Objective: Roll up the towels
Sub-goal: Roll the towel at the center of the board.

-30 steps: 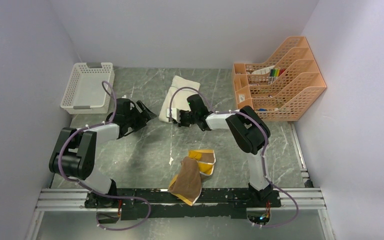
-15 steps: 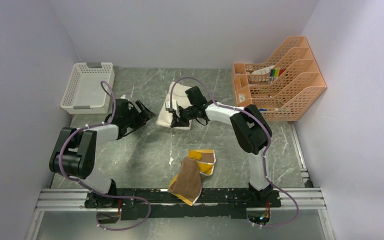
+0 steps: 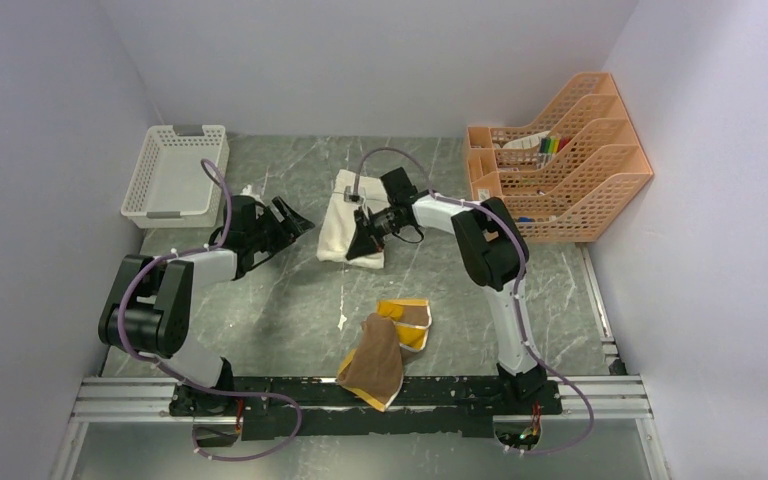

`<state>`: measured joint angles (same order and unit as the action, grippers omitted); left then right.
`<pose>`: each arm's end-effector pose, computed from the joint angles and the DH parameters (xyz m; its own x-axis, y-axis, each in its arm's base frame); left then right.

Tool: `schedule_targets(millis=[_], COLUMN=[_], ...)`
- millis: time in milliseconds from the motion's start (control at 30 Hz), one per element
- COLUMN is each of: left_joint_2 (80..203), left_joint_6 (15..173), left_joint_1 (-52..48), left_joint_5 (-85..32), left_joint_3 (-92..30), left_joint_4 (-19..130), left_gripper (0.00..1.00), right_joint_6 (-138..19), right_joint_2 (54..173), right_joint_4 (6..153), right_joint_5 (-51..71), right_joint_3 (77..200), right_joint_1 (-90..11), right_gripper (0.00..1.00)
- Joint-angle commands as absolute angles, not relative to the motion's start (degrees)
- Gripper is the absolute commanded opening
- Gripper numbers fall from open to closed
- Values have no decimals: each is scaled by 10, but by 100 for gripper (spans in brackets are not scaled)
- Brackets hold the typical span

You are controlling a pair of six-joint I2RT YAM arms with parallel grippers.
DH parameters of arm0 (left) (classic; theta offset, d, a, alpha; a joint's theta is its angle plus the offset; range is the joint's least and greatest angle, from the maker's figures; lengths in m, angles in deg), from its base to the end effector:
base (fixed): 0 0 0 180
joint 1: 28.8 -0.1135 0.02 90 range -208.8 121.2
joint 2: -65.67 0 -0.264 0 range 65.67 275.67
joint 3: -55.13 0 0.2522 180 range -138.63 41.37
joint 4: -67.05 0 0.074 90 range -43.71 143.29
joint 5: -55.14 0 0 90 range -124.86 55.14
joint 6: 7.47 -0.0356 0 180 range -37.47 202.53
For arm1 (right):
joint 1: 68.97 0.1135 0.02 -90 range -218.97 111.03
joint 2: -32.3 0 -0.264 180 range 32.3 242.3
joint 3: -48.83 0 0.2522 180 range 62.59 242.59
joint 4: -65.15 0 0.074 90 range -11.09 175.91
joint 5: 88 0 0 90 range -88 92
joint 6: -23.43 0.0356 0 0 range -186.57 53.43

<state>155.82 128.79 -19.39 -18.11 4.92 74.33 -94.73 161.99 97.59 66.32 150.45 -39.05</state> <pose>0.2993 -0.0600 0.1573 -0.6541 -0.5929 -0.4697 -0.1109 0.6895 -0.7158 0.3785 0.2548 0.1201 -0.3817 -0.4556 -0.8042 -0.8856 -0.0689 0.4593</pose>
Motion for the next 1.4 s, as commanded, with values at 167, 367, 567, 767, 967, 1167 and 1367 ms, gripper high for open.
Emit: schedule_targets(millis=[167, 367, 567, 767, 967, 1167, 1367], left_joint_2=[1574, 1587, 1585, 1559, 1534, 1521, 1527], left_joint_6=[1270, 1266, 1270, 1280, 1279, 1274, 1257], left_joint_1=[-199, -189, -174, -168, -156, -140, -132], left_joint_5=[-136, -113, -115, -103, -103, -116, -137], left_joint_3=[43, 52, 61, 71, 82, 84, 72], left_joint_4=[818, 834, 836, 831, 812, 790, 750], left_gripper=[83, 82, 82, 82, 82, 82, 82], right_joint_6=[-661, -648, -663, -680, -658, -615, -561], right_joint_2=[1625, 1661, 1654, 1652, 1648, 1675, 1698], right_joint_4=[802, 848, 867, 898, 877, 861, 825], right_joint_5=[656, 639, 638, 656, 666, 682, 680], right_joint_3=[1502, 1541, 1544, 1553, 1543, 1553, 1554], right_joint_1=[-441, -443, -436, -424, -415, -417, -426], right_gripper=[0, 0, 0, 0, 0, 0, 0])
